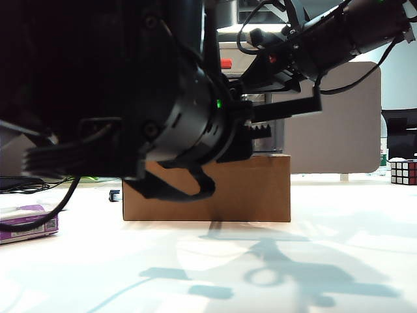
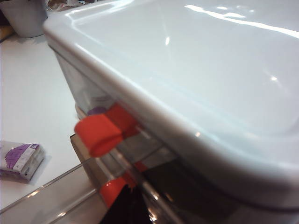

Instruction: Open the third layer of the drawer on the table, pick up a pack of napkins on the table and put it in, and finally close the drawer.

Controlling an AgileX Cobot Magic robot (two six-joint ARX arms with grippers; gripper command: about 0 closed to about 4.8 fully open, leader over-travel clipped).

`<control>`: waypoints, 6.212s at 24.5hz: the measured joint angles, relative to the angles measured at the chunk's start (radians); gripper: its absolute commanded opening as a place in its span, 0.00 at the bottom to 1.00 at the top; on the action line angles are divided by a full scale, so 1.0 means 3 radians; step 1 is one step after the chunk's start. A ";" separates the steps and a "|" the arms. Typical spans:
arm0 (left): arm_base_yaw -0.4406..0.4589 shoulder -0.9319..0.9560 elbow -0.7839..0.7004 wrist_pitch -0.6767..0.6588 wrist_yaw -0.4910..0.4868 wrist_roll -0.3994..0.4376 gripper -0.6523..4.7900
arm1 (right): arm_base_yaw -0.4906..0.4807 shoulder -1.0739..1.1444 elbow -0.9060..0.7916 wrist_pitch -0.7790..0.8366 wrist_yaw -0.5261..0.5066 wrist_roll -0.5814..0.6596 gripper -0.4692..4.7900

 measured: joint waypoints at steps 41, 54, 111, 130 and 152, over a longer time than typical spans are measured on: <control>0.3600 -0.3937 -0.0875 -0.3760 0.4415 -0.0530 0.35 | 0.0000 0.0000 0.0001 -0.0184 -0.0245 0.0165 0.08; 0.4307 -0.3604 -0.0875 -0.3769 0.5170 0.1080 0.88 | -0.0001 0.0000 0.0001 -0.0201 -0.0304 0.0217 0.08; 0.4233 -0.2019 0.0195 -0.4782 0.5493 0.2210 0.44 | -0.0001 0.0000 0.0001 -0.0422 -0.0317 0.0212 0.08; 0.2257 -0.1342 0.1396 -0.4503 0.5286 0.2149 0.44 | -0.0006 -0.0978 0.0001 -0.0649 -0.0312 0.0085 0.08; 0.2232 -0.1591 0.1901 -0.5689 0.5244 0.1849 0.22 | -0.0028 -0.1039 0.0001 -0.0573 -0.0300 0.0050 0.08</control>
